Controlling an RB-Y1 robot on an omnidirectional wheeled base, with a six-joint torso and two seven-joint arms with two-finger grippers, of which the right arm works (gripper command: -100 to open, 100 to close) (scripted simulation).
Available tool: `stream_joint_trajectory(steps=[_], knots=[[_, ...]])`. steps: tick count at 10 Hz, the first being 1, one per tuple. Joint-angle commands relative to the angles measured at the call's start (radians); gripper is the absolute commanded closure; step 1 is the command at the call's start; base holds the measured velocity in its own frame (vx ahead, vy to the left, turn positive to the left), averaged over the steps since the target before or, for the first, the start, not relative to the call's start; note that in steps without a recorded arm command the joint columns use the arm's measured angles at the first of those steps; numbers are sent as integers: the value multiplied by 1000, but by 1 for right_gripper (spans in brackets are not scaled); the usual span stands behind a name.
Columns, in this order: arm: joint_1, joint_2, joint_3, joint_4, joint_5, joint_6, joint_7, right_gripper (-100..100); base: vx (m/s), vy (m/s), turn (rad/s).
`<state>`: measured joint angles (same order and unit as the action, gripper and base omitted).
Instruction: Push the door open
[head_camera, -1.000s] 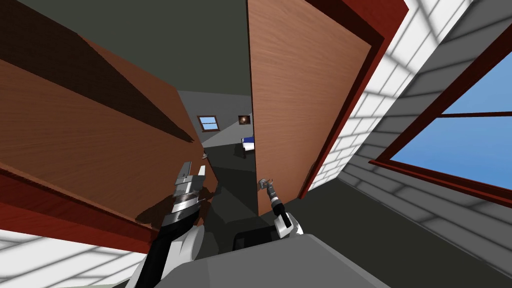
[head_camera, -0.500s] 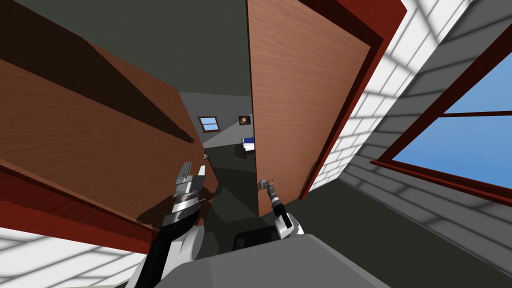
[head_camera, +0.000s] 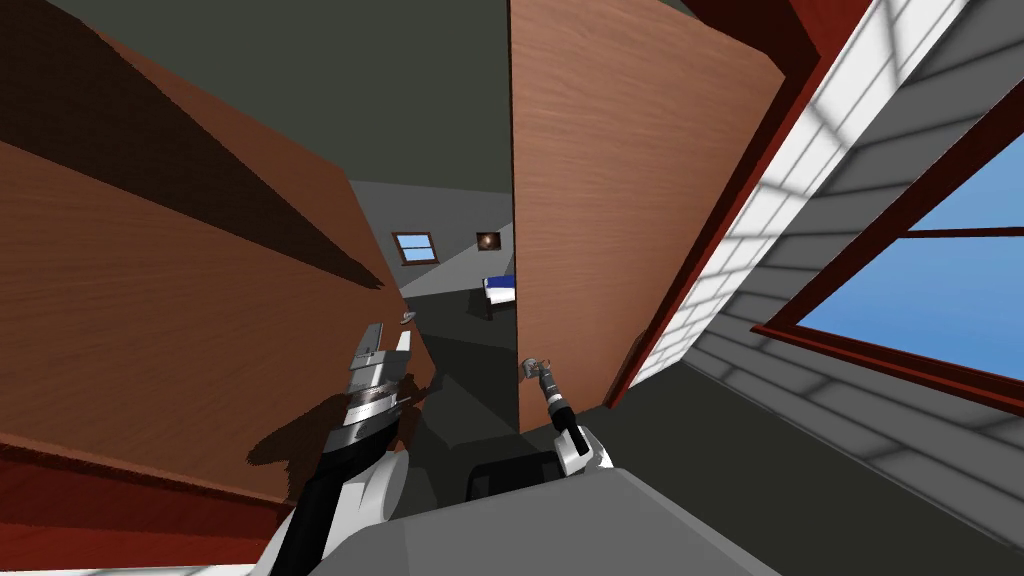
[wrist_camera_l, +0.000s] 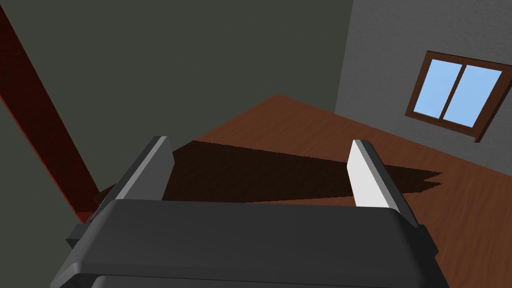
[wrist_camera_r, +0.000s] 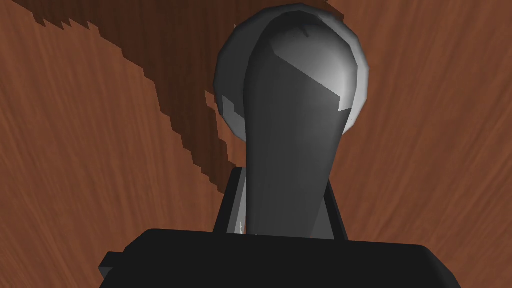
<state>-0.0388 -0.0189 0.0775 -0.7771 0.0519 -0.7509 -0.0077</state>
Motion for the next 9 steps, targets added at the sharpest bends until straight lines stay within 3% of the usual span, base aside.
stream_joint_trajectory(steps=[1, 5, 9], knots=[[-10, -21, -27, -2, -12, -1, 5, 100, 186, 72, -66], [-15, -40, -76, 5, -36, -2, 19, 100, 190, 120, -77], [-19, -44, -124, 11, -60, -4, 32, 100, 168, 89, -60]])
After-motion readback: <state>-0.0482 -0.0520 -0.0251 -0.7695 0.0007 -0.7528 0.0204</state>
